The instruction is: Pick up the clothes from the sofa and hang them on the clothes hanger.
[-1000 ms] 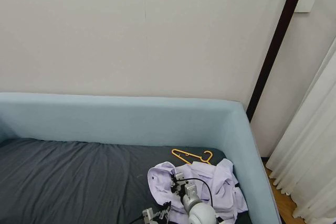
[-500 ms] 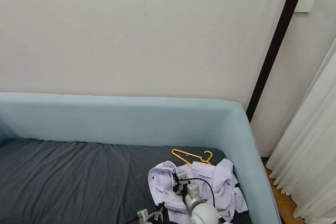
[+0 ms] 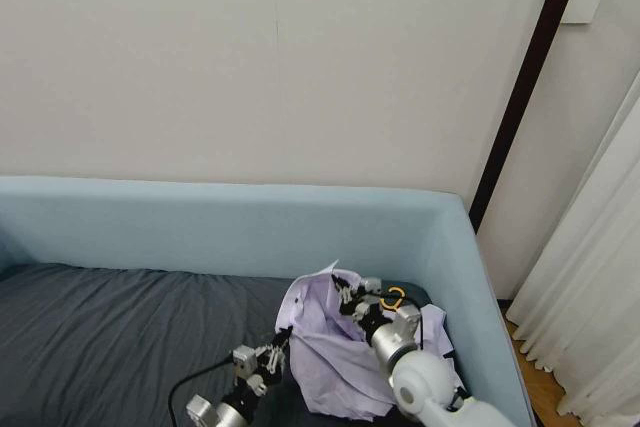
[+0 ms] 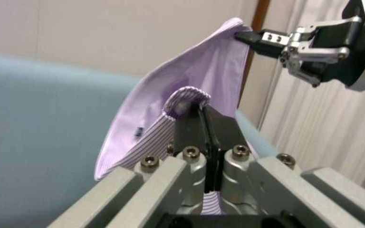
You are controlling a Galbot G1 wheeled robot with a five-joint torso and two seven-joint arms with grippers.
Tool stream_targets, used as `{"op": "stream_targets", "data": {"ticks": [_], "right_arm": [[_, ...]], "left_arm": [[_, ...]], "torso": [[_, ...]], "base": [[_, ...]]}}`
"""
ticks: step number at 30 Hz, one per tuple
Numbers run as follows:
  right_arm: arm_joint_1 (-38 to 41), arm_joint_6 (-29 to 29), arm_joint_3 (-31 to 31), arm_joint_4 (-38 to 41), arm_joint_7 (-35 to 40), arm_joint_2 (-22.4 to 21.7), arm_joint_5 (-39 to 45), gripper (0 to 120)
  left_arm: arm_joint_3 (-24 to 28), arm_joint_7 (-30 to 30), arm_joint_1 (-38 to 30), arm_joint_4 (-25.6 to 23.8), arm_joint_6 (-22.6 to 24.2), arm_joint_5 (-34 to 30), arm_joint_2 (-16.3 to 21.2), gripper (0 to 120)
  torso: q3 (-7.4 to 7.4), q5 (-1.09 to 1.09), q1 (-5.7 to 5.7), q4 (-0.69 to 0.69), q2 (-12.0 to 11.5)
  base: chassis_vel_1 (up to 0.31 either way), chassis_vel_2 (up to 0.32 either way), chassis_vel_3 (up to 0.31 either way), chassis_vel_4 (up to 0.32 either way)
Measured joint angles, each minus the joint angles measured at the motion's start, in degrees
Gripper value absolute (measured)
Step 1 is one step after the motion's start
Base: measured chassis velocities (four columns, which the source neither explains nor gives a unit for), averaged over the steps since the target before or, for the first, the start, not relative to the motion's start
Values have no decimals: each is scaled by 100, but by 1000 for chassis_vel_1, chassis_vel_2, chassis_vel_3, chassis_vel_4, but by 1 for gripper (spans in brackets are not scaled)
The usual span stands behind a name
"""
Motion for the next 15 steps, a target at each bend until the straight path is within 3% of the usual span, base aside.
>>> {"op": "stream_targets", "data": {"ticks": [4,5,9,15], "right_arm": [[459,71,396,486,-51,-397,498,0],[459,71,396,486,-51,-397,498,0],[876,159,708,659,-68,-815,896,0],[1327,154,771,743,54,-1124,1212,0]], "left_arm": [[-131,-4,-671,-524,133,-670,919,0],[-131,-4,-671,-524,133,-670,919,0],[-169,-114,-1673,-700,276,-1397,1648,0],[-191,-189,-2398,-722,358,-1862,2293,0]], "torso": [[0,0,0,1,0],[0,0,0,1,0],[0,1,1,-3,0],[0,2,0,0,0]], "base": [[0,0,0,0],[0,0,0,0],[0,0,0,0],[0,0,0,0]]}}
